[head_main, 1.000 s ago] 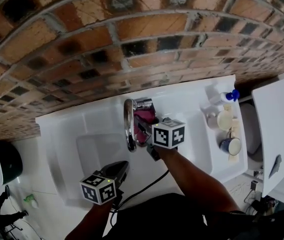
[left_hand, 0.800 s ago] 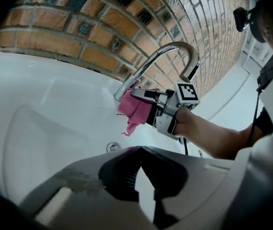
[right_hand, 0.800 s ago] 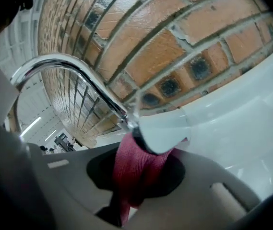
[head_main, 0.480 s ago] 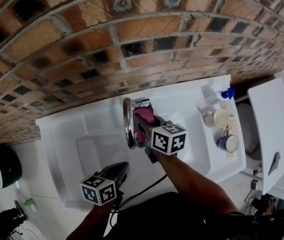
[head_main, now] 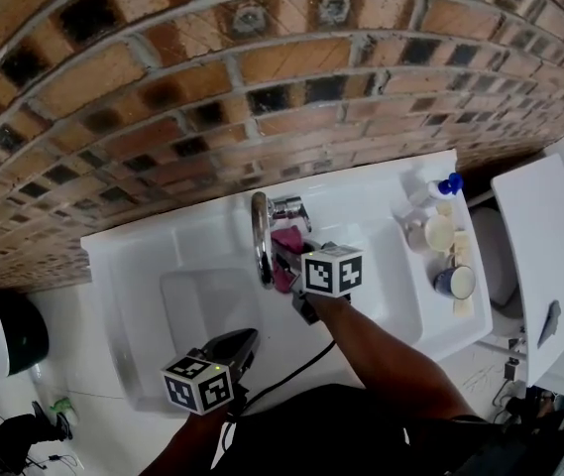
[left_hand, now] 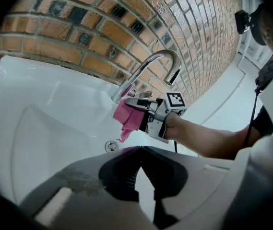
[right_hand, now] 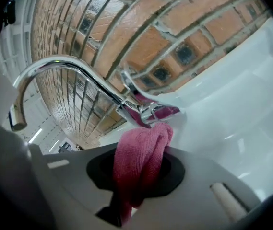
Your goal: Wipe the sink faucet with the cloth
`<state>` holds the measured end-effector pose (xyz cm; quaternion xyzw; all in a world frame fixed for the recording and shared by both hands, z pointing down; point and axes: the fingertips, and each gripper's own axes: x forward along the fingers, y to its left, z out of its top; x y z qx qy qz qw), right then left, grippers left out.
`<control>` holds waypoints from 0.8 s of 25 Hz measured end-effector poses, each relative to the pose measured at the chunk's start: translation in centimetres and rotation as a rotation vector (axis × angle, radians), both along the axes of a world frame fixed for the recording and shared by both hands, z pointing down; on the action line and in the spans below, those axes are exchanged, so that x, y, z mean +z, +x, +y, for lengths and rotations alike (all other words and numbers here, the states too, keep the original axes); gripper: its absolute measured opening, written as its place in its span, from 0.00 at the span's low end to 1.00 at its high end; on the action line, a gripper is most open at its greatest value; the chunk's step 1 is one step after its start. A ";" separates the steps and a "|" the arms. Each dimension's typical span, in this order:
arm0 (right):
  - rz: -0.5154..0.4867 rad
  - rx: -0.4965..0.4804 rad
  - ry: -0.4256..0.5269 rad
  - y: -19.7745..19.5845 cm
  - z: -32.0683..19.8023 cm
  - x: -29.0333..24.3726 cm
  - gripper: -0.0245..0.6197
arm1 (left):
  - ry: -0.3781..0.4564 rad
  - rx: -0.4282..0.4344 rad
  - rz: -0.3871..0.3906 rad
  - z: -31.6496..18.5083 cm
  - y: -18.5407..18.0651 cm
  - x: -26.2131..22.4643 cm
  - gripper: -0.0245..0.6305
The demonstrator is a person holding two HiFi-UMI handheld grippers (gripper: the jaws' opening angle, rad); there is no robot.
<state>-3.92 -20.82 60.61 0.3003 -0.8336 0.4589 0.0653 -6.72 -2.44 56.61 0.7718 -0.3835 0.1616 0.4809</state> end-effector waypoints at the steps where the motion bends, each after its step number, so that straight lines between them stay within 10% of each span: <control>1: -0.002 0.006 -0.005 -0.1 -0.2 0.7 0.15 | -0.002 -0.005 -0.001 0.2 -0.3 -0.1 0.04; 20: -0.131 0.075 -0.011 -2.5 -2.0 -1.4 0.15 | -0.015 -0.034 -0.009 -0.3 -3.5 0.8 0.04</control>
